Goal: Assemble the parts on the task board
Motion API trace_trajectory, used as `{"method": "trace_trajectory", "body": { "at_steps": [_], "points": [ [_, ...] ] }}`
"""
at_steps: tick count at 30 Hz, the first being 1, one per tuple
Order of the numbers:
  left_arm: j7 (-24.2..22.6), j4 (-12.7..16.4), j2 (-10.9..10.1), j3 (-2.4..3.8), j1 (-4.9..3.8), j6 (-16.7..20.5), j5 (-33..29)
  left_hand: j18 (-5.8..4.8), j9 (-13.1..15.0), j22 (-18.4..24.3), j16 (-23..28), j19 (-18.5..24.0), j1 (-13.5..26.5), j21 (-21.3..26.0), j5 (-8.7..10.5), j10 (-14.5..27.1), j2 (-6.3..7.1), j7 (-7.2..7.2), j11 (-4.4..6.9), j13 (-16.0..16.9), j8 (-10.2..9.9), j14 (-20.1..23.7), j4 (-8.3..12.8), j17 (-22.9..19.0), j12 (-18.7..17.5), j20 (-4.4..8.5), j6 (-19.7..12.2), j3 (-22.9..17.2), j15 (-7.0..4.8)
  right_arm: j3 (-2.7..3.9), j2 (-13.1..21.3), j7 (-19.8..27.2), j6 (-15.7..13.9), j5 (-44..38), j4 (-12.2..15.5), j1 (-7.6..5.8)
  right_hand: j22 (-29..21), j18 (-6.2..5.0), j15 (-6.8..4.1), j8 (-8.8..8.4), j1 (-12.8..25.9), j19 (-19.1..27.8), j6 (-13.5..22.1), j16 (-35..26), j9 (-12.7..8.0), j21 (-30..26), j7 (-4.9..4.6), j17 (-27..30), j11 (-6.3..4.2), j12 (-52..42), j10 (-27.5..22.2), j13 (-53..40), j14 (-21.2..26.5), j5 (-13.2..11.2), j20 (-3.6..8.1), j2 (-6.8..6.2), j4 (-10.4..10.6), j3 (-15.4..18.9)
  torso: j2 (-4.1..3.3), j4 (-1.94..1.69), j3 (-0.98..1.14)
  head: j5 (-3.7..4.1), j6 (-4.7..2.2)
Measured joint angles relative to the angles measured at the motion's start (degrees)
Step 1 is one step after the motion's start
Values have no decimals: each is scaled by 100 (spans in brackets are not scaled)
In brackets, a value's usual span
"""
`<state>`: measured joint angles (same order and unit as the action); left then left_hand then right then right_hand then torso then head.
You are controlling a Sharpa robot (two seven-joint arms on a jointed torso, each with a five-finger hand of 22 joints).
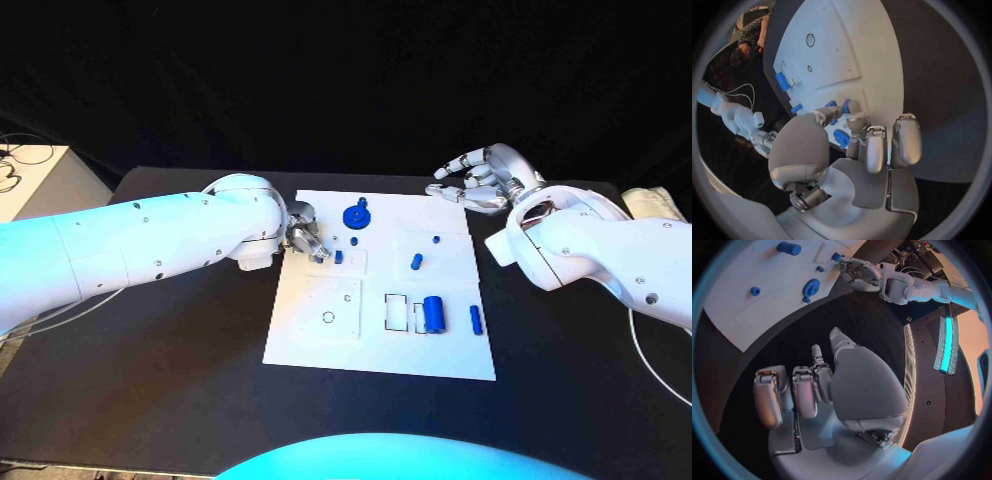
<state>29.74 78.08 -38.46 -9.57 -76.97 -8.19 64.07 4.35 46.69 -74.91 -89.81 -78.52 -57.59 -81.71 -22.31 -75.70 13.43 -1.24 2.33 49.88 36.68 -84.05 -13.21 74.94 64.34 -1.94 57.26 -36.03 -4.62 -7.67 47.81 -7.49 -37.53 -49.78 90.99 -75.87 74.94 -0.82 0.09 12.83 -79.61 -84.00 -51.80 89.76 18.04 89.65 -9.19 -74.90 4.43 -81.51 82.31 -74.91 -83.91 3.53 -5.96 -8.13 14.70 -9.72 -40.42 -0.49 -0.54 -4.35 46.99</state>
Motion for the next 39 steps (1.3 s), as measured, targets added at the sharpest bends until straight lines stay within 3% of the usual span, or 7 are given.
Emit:
{"method": "trace_trajectory", "body": {
  "at_steps": [12, 14, 16, 19, 23, 31, 39],
  "points": [
    [-6, -29, -4, -3, 6, 18, -1, 0, -15, 0, 0, 0, 0, 22, 22, 0, 0, -11, 0, -1, -62, 0, -316, -1, 0, 0, 14, 651, 1, 0, 1, 10, 0, 12, -1, 0, -1, 0, 0, 0, 31, 0, 0, 0, 0, 0, 0, 0, 0, 0, 0, 0, 0, 0, 0, -16, 16, 16, 2, 3, 1, 12, -12],
    [-11, -25, -16, -3, 8, 29, 2, 0, -24, 6, 0, 0, 28, 48, 113, 2, -19, -17, -2, -4, -76, 0, -343, -1, -7, 0, 22, 813, 0, 0, 1, 12, 0, 14, -1, 0, -1, 0, 0, 0, 30, 0, 0, 0, 0, 0, 0, 0, 0, 0, 0, 1, 0, 0, 0, -16, 16, 16, 2, 3, 1, 14, -20],
    [-16, -13, -47, -2, 9, 53, 5, 0, -42, 27, 0, 0, 105, 59, 395, 37, -45, -16, -33, -38, -110, 0, -350, -1, -45, 0, 24, 1003, 1, 0, 1, 13, 0, 15, -2, 0, -1, 0, 0, 0, 30, 0, 0, 0, 0, 0, 0, 0, 0, 0, 0, 0, 0, 0, 0, -16, 16, 16, 2, 3, 1, 19, -28],
    [-17, 9, -121, 3, 13, 111, 13, 0, -53, 62, 0, 0, 105, 87, 528, 79, -45, -20, -31, -113, -132, 0, -364, -1, -91, 0, 19, 1107, 1, 0, 1, 15, 0, 16, -4, 0, -1, 0, 0, 0, 30, 0, 0, -22, 0, 0, 0, 0, 0, 0, 0, 1, 0, 0, 0, -16, 16, 16, 2, 3, -1, 30, -34],
    [-17, 66, -195, 59, 24, 244, 26, 1, -45, 277, 78, 215, 135, 249, 666, 361, -76, -110, -81, -457, -160, 0, -356, -1, -359, -3, -160, 1324, 1, 0, 4, 17, -1, 18, -4, 0, -2, 0, 0, 0, 30, 0, 0, -22, 0, 0, 0, 0, 0, 29, 0, 1, 0, 0, 0, -16, 32, 32, 2, 3, -1, 46, -38],
    [-41, 217, -271, 176, 20, 650, 77, 1, 32, 685, 307, 550, 25, 541, 666, 950, -185, -253, -213, -1062, -177, 2, -364, -2, -735, -115, -528, 1657, 86, 0, 5, 23, -2, 22, -11, 0, -2, 0, 0, 0, 30, 0, 21, -22, 0, 0, 21, 0, 0, 29, 0, 1, 0, 0, 0, -16, 32, 32, 2, 4, -4, 54, -51],
    [-429, 290, -328, 205, 21, 1257, -59, 185, -27, 1425, 702, 1228, -264, 1125, 666, 1627, -270, -446, -406, -1437, -177, 6, -370, -2, -948, -260, -1008, 1831, 275, 0, 4, 32, -2, 28, -20, 0, -3, 0, 0, 0, 77, 0, 41, -22, 0, 0, 2, 0, 21, 29, -21, -2, 0, 0, 0, -4, 32, 32, -1, 6, -5, 65, -61]
  ]
}}
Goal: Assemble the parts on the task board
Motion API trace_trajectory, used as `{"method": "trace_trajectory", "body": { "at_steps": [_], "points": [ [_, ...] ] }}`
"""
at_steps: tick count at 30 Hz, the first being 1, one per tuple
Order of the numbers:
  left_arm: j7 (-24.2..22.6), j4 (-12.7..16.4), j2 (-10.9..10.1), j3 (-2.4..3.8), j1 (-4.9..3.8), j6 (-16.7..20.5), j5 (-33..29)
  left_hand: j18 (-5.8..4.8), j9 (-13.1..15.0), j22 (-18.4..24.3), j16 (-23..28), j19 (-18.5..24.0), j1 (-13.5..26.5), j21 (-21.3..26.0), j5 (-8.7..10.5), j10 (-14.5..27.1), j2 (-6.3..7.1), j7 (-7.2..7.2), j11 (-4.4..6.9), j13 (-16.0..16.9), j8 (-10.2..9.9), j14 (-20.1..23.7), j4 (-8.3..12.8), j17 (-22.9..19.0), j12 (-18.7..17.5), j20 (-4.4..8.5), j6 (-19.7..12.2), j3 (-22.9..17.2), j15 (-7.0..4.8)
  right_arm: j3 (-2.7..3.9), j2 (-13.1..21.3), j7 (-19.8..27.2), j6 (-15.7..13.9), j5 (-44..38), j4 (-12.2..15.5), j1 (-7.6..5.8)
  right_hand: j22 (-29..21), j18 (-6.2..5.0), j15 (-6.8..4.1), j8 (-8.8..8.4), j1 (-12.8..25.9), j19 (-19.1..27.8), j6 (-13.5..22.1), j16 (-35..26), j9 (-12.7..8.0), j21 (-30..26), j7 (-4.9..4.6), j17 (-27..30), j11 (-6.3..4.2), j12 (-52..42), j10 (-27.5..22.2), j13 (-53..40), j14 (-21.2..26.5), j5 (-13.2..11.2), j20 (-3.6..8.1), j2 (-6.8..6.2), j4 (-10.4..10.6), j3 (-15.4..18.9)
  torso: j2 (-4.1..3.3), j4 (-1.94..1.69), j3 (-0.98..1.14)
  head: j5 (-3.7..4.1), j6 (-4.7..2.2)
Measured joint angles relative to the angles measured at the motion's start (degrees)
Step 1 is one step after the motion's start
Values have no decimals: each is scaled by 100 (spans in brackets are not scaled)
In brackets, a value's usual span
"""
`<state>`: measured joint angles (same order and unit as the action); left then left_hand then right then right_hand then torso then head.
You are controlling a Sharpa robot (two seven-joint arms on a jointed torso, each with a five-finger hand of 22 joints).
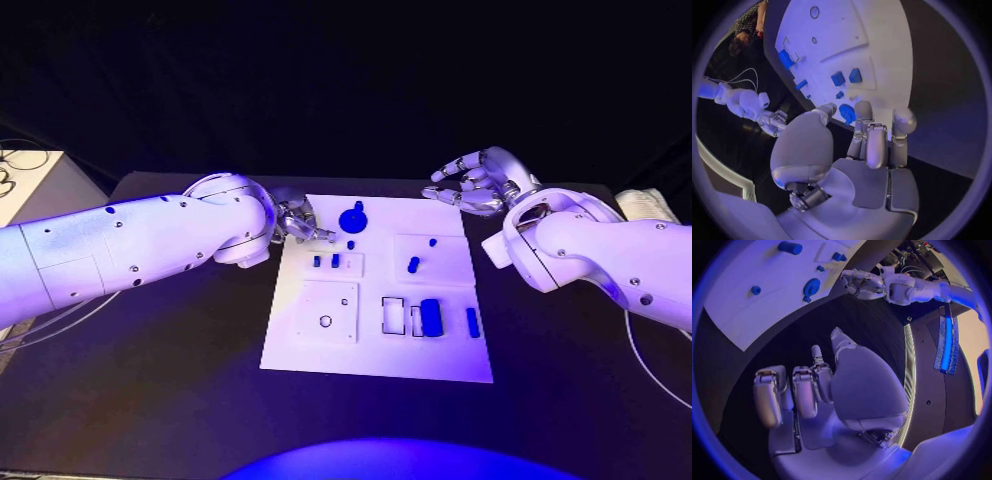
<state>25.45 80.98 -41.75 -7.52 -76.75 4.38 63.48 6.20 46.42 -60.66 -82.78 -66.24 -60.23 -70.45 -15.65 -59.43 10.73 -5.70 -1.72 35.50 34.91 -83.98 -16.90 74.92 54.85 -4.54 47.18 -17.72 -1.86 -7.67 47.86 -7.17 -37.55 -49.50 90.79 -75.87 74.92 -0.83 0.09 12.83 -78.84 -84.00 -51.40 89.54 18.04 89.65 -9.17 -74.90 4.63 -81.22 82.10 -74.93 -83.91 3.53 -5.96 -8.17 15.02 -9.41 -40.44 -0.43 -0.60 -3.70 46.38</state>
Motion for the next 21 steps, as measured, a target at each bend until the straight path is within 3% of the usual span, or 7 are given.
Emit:
{"method": "trace_trajectory", "body": {
  "at_steps": [1, 2, 4, 6, 10, 14, 21],
  "points": [
    [-105, 0, -5, 2, 0, 108, -58, 0, -38, 81, 43, 70, -43, 74, 0, 113, -4, -46, -44, -30, -4, 40, 6, 0, -25, -33, -102, 49, 40, 0, 0, 1, 0, 1, -1, 0, 0, 0, 0, 0, 6, 0, 0, 0, 0, 0, 0, 0, 0, 0, 0, -2, 0, 0, 0, -6, 0, 0, 0, 1, 1, 6, -5],
    [-188, 0, -6, 3, 0, 187, -104, 92, -80, 288, 166, 260, -90, 236, -6, 245, -27, -105, -96, -72, -58, 141, 7, -31, -80, -60, -214, 84, 111, 0, 1, 1, 0, 1, -2, 1, 0, 0, 0, 0, 6, 0, 0, 0, 0, 0, 0, 0, 0, 0, 0, -2, 0, 0, 0, -6, 0, 0, 0, 0, 1, 9, -9],
    [-387, -4, -3, 3, 1, 367, -201, 326, -252, 1233, 808, 1103, -477, 1053, -48, 733, -8, -267, -261, -263, -215, 781, 15, -736, -340, -190, -553, 88, 262, 0, 3, 2, 0, 3, -3, 2, 0, 0, 0, 0, 6, 0, 0, 0, 0, 0, 0, 0, 0, 0, 0, -2, 0, 0, 0, -6, 13, 5, 0, -3, 2, 19, -25],
    [-579, -18, 12, -13, 3, 523, -260, 355, -446, 1586, 1139, 1375, -1029, 1431, -52, 1025, 41, -374, -357, -442, -324, 1150, 23, -1175, -508, -289, -737, -9, 363, 0, 5, 3, -1, 4, -4, 2, -1, 0, 0, 0, 6, 0, 0, 0, 0, 0, 0, 0, 0, 0, 0, -2, 0, 0, 0, -6, 32, 0, 1, -4, 4, 30, -36],
    [-1035, -56, 81, -43, 81, 859, -297, 355, -870, 1873, 2185, 1678, -2172, 1906, -52, 1538, 157, -475, -516, -880, -468, 2453, 120, -2510, -917, -432, -877, -564, 509, 0, 9, 5, -1, 5, -5, 2, -1, 0, 0, 0, 5, 0, 0, -23, 0, 0, 0, 0, -17, 0, -17, -2, 0, 0, 0, -6, 32, 0, 1, -9, 7, 59, -64],
    [-1546, -144, 221, -72, 215, 1178, -166, 354, -1189, 1902, 2299, 1834, -2557, 2009, -52, 1873, 341, -472, -608, -1178, -517, 3009, 173, -2766, -1117, -528, -962, -767, 608, 0, 12, 8, -1, 7, -5, 2, -1, 0, 0, 0, 5, 0, 0, -23, 0, 0, 0, 0, -17, 0, -17, -2, 0, 0, 0, -6, 32, 0, 0, -9, 5, 80, -97],
    [-2016, -390, 453, -165, 289, 1396, 391, 354, -1453, 1853, 2122, 1855, -2624, 2009, -52, 1981, 446, -428, -637, -1455, -555, 3088, 99, -2886, -1274, -549, -995, -694, 647, 0, 14, 11, 1, 9, -5, 2, -1, 0, 0, 0, 5, 0, 0, -23, 0, 0, 0, 0, -17, 0, -17, -1, 0, 0, 0, -6, 32, 0, 1, -3, 3, 105, -127]
  ]
}}
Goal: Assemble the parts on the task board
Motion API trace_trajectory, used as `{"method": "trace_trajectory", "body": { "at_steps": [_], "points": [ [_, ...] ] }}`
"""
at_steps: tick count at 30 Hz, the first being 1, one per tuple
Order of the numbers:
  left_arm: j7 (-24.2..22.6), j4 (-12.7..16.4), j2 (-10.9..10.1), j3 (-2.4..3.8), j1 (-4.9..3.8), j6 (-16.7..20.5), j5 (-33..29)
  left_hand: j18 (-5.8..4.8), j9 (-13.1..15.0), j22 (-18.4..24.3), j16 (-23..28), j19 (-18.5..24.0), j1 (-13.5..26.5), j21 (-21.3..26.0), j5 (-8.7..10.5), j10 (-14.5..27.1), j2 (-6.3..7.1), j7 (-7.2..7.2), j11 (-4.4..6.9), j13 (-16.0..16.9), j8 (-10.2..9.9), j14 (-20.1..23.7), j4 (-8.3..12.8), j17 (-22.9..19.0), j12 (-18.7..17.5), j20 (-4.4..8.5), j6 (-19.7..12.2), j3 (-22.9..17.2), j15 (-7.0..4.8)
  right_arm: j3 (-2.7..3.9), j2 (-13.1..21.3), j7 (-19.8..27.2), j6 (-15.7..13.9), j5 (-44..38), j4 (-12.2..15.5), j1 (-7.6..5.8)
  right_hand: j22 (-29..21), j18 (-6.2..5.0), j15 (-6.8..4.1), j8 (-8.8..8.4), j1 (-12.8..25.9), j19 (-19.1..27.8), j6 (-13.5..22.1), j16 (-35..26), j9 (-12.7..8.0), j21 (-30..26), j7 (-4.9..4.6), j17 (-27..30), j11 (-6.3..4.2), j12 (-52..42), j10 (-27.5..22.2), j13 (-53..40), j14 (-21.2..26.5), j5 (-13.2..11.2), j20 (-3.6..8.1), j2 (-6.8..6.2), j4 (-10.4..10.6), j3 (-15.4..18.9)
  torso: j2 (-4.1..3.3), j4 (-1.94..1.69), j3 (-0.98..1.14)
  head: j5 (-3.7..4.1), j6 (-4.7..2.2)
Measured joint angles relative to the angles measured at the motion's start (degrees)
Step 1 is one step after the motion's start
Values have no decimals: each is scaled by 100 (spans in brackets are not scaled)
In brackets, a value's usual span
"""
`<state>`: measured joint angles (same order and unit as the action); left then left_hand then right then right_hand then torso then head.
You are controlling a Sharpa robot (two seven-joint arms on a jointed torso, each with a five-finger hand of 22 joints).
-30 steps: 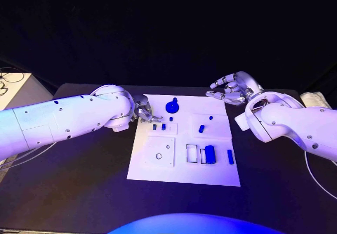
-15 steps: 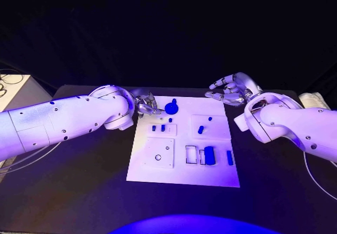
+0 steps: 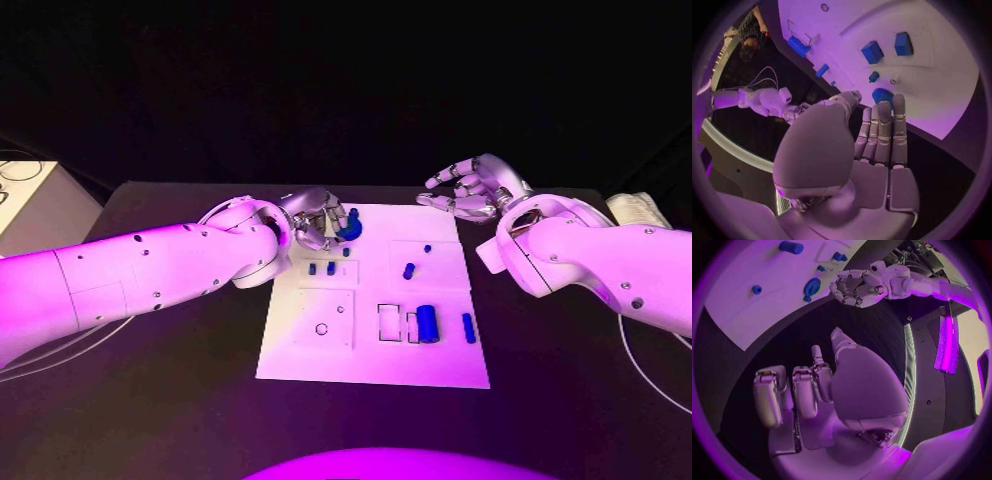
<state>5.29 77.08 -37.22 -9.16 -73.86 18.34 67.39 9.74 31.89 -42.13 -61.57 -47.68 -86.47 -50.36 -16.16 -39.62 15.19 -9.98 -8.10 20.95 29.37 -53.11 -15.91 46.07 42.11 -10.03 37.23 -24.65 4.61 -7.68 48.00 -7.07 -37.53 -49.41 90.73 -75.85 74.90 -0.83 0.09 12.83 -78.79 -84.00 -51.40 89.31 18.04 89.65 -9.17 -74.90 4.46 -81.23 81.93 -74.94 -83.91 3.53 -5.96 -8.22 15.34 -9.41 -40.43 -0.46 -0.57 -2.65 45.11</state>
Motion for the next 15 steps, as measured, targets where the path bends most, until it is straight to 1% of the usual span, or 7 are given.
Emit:
{"method": "trace_trajectory", "body": {
  "at_steps": [1, 4, 6, 7, 9, 11, 15],
  "points": [
    [-27, -34, 30, -9, 5, 5, 78, 0, -71, -19, -70, 0, 1, -11, 0, 0, -1, 39, 0, -65, 0, 0, -10, -32, -26, 0, 40, 37, 0, 0, 0, 0, 0, 0, 0, 0, 1, 0, 0, 0, 0, 0, 0, 0, 0, 0, 0, 0, 0, 0, 0, 0, 0, 0, 0, 0, 0, 0, 0, 1, 0, 3, -5],
    [-77, -108, 103, -24, 14, 3, 267, 0, -172, -42, -152, 0, 1, -46, 0, 0, -2, 87, 0, -169, 0, 0, -37, -88, -87, 0, 87, 106, 0, 0, 2, 0, 2, 1, 2, 0, 5, 0, 0, 0, 0, 0, 0, 0, 0, 0, 0, 0, 0, 0, 0, 0, 0, 0, 0, 0, 0, 0, -1, 0, 0, 9, -22],
    [-102, -159, 154, -34, 19, -7, 400, 0, -227, -53, -190, 0, 1, -47, 0, 0, -2, 63, 0, -222, -13, 0, -44, -122, -108, 0, 114, 127, 0, 0, 3, 0, 3, 1, 3, 0, 5, 0, 0, 0, 0, 0, 0, 0, 0, 0, 0, 0, 0, 0, 0, 0, 0, 0, 0, 0, 0, 0, -2, 0, 1, 13, -26],
    [-108, -180, 175, -36, 22, -15, 453, 0, -269, -65, -232, -1, 1, -54, 0, 0, -2, 83, 0, -264, -33, -3, -35, -147, -139, -1, 146, 165, -2, 0, 3, 0, 3, 1, 4, 0, 5, 0, 0, 4, 0, 0, 0, 0, 0, 0, 0, 0, 0, 0, 0, 1, 0, 0, 0, 0, 0, 0, -3, 0, 1, 13, -27],
    [-113, -223, 219, -41, 26, -43, 554, 0, -338, -88, -302, -24, 1, -95, 0, 0, -2, 60, 0, -331, -33, -32, -37, -193, -159, -20, 208, 165, -31, 0, 3, 0, 5, 1, 5, 0, 5, 0, 0, 23, 0, 0, 0, 0, 0, 0, 0, 0, 1, 0, 1, 1, 0, 0, 0, 0, 0, 0, -4, 0, 1, 14, -28],
    [-113, -255, 251, -44, 29, -82, 627, 1, -409, -115, -369, -45, 1, -125, 0, -2, -2, 64, 2, -398, -57, -32, -37, -235, -204, 0, 275, 197, -31, 0, 3, 0, 6, 2, 5, 0, 4, 0, 0, 23, 0, 0, 0, 0, 0, 0, 0, 0, 1, 0, 1, 1, 0, 0, 0, 0, 0, 0, -4, 0, 1, 14, -29],
    [-90, -310, 310, -46, 31, -230, 750, 1, -569, -169, -513, -65, 1, -186, 0, -36, -2, 56, 35, -557, -133, -53, -52, -343, -320, -21, 369, 276, -52, 0, -1, 0, 8, 2, 6, 1, 4, 0, 0, 23, 0, 0, 0, 0, 0, 0, 0, 0, 1, 0, 1, 1, 0, 0, 0, 0, 0, 0, -4, 0, 2, 10, -22]
  ]
}}
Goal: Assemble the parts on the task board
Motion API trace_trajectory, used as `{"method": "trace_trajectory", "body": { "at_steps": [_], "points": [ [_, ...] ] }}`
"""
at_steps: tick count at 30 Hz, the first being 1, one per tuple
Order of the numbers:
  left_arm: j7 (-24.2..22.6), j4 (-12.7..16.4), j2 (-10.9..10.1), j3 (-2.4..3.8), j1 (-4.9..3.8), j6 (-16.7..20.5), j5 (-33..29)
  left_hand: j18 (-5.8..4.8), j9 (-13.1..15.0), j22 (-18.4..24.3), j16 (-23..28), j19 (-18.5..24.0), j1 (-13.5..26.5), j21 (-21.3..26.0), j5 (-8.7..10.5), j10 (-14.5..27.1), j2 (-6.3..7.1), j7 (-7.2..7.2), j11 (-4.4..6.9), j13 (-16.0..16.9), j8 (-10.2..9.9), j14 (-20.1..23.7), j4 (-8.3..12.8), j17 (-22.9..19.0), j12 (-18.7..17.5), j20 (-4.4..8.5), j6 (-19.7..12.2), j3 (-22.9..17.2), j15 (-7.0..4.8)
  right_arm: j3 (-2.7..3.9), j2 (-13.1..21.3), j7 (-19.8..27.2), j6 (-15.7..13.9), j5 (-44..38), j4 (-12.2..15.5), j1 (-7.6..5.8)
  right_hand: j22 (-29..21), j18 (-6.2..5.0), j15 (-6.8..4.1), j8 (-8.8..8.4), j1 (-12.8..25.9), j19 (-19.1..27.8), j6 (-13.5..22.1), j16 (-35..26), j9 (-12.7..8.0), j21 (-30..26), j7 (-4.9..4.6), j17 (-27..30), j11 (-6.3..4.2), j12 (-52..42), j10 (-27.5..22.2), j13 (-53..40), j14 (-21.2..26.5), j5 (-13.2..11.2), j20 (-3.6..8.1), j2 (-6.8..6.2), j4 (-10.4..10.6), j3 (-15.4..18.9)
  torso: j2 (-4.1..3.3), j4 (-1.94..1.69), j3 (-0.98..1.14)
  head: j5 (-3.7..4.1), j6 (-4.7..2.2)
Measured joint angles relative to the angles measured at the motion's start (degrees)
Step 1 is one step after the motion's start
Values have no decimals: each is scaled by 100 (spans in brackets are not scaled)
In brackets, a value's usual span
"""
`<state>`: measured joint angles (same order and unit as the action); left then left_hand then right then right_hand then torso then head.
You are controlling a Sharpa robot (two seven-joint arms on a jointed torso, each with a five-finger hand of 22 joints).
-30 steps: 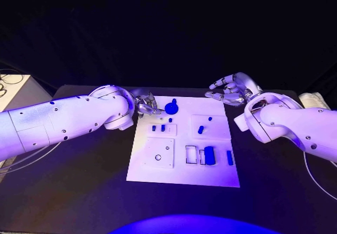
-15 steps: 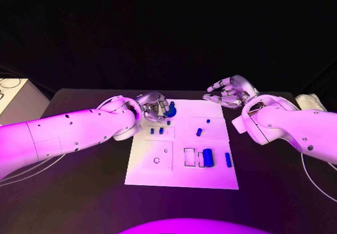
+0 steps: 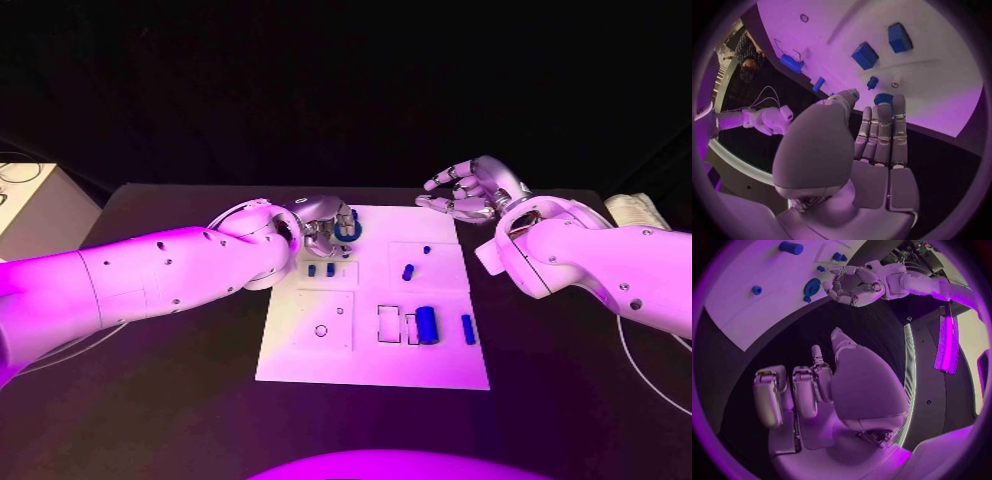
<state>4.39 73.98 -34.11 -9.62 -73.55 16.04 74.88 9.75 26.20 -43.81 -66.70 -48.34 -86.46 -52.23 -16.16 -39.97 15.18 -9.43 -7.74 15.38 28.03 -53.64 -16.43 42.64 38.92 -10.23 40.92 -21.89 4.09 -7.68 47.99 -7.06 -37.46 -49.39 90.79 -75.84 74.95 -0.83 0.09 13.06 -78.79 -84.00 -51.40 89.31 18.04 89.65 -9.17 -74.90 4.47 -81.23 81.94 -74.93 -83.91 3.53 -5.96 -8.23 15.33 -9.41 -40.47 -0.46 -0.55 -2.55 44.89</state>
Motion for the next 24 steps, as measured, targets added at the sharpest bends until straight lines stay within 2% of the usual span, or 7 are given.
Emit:
{"method": "trace_trajectory", "body": {
  "at_steps": [8, 15, 18, 23, 24],
  "points": [
    [79, -52, 65, -1, 2, -383, 168, 0, -184, -71, -185, 0, 0, -65, 0, -91, 0, -30, 6, -171, -66, -22, 8, -132, -99, 0, 48, 119, 22, 0, -3, 0, 3, 0, -1, 0, -1, 0, 0, 0, 0, 0, 0, 0, 0, 0, 0, 0, 0, 0, 0, 0, 0, 0, 0, 0, 0, 0, 1, 0, -2, 7, 10],
    [133, -75, 92, -1, 3, -582, 235, 0, -322, -155, -419, -21, -34, -170, 0, -327, -34, -50, -18, -300, -123, -64, 0, -250, -152, -21, 198, 159, 20, 0, -4, 1, 4, 1, -1, 0, -1, 0, 0, 0, 0, 0, 0, 0, 0, 0, 0, 0, 0, 0, 0, 1, 0, 0, 0, 0, 0, 0, 1, -3, -2, 13, 18],
    [153, -98, 111, -1, 3, -631, 250, -1, -376, -190, -492, -41, -64, -215, 0, -432, -63, -40, 12, -357, -145, -84, -1, -304, -190, -1, 282, 156, 0, 0, -4, 1, 4, 1, 1, 0, -1, 0, 0, 0, 0, 0, 0, 0, 0, 0, 0, 0, 0, 0, 0, 1, 0, 0, 0, 0, 0, 0, 1, -3, -2, 14, 18],
    [190, -155, 129, 0, 3, -657, 267, 0, -474, -249, -581, -41, -133, -283, 0, -549, -129, -51, 6, -471, -199, -84, 14, -411, -336, -1, 396, -26, 0, 0, -4, 1, 5, 1, 2, 0, -2, 0, 0, 0, 0, 0, 0, 0, 0, 0, 0, 0, 0, 0, 1, 1, 0, 0, 0, 0, 0, 0, 2, -3, -1, 14, 14],
    [197, -164, 130, 1, 3, -657, 269, 0, -490, -260, -600, -41, -156, -301, 0, -585, -107, -62, 8, -493, -199, -84, 16, -425, -362, -1, 407, -66, 0, 0, -4, 1, 5, 1, 2, 0, -2, 0, 0, 0, 0, 0, 0, 0, 0, 0, 0, 0, 0, 0, 1, 1, 0, 0, 0, 0, 0, 0, 2, -3, -1, 15, 14]
  ]
}}
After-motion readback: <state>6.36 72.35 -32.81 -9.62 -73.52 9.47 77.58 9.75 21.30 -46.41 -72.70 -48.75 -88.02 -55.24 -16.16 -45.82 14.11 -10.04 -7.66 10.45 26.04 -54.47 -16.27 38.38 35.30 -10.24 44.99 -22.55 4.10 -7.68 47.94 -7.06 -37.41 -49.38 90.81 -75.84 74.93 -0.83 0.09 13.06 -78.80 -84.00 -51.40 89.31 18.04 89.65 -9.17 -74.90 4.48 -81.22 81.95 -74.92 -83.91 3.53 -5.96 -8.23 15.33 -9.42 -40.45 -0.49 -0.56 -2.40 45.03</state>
